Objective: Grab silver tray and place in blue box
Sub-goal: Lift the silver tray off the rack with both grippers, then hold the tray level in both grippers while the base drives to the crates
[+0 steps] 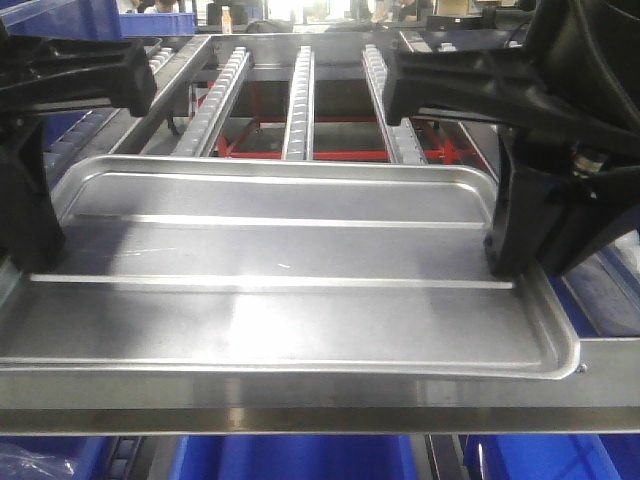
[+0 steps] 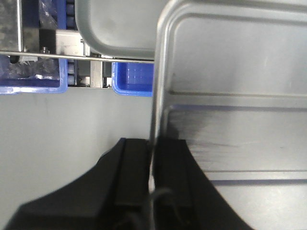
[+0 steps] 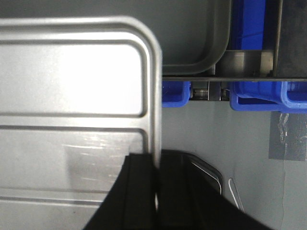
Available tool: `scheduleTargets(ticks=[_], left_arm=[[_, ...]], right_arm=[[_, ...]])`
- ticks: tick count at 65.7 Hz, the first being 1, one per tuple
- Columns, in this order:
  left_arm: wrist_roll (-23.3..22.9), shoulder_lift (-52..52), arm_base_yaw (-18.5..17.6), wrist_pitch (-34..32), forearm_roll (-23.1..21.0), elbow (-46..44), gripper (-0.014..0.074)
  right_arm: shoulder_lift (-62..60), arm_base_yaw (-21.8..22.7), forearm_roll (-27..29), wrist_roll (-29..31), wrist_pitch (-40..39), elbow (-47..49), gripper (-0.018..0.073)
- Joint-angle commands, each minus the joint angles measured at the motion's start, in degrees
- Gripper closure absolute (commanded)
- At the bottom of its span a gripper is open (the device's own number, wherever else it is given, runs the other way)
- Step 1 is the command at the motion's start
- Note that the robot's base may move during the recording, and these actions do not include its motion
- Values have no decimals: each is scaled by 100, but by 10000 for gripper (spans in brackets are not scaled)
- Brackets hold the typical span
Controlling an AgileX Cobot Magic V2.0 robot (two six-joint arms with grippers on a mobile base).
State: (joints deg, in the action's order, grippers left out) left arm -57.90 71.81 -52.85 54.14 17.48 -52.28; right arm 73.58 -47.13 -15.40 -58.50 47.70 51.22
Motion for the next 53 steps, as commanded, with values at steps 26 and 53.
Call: scheduleTargets(ticks=[26,53], left_arm=[[-52,-166,-41,52,166,-152,603],[-52,-166,-41,52,166,-152,603]], right_arm=[[-120,-6,-248,15,-102,142,502],[-120,-6,-248,15,-102,142,502]])
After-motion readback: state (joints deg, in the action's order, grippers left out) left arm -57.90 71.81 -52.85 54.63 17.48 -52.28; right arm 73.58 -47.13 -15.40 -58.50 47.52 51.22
